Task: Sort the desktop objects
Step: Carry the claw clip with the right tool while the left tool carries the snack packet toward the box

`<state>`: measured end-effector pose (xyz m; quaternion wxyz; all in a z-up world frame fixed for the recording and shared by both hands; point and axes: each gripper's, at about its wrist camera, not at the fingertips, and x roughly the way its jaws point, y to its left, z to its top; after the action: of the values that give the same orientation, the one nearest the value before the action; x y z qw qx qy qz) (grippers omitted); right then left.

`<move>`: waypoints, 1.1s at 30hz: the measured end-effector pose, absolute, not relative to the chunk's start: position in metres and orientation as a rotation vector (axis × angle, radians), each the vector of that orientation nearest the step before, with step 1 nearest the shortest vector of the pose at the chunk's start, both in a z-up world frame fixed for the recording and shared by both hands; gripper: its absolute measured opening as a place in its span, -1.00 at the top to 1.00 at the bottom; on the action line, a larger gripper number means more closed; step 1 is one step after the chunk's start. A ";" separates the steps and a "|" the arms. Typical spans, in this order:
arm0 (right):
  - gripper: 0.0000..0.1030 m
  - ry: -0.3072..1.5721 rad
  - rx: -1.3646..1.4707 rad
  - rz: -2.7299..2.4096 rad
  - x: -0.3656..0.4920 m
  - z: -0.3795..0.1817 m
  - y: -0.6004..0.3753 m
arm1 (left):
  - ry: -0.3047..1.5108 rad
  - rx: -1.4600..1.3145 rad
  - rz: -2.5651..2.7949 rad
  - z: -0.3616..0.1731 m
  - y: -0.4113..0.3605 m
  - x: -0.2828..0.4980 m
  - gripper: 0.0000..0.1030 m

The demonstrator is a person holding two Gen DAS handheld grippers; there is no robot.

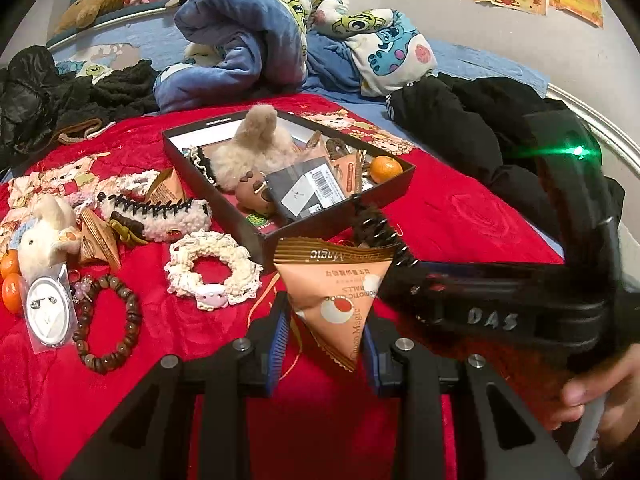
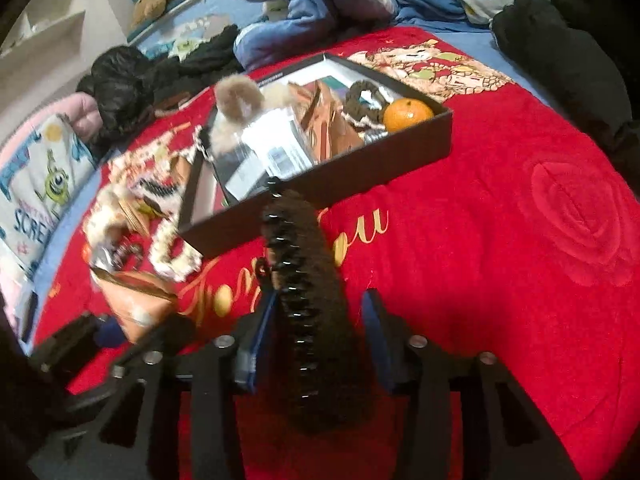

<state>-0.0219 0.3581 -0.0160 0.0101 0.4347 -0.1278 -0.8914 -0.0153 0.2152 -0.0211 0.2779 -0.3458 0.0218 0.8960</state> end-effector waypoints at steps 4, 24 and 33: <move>0.13 -0.425 1.327 -2.815 -0.020 -0.018 0.359 | 0.064 -0.931 2.397 -0.022 0.216 -0.016 0.35; 0.48 -0.556 1.204 -2.832 -0.007 0.009 0.367 | 0.048 -0.923 2.399 -0.021 0.216 -0.016 0.35; 0.48 -0.637 1.060 -2.847 -0.011 0.030 0.375 | 0.009 -0.909 2.413 -0.008 0.213 -0.028 0.35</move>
<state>-0.0110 0.3754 0.0301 0.0186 0.3414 -0.2053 -0.9170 -0.0279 0.2135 -0.0082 0.2779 -0.3386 0.0034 0.8989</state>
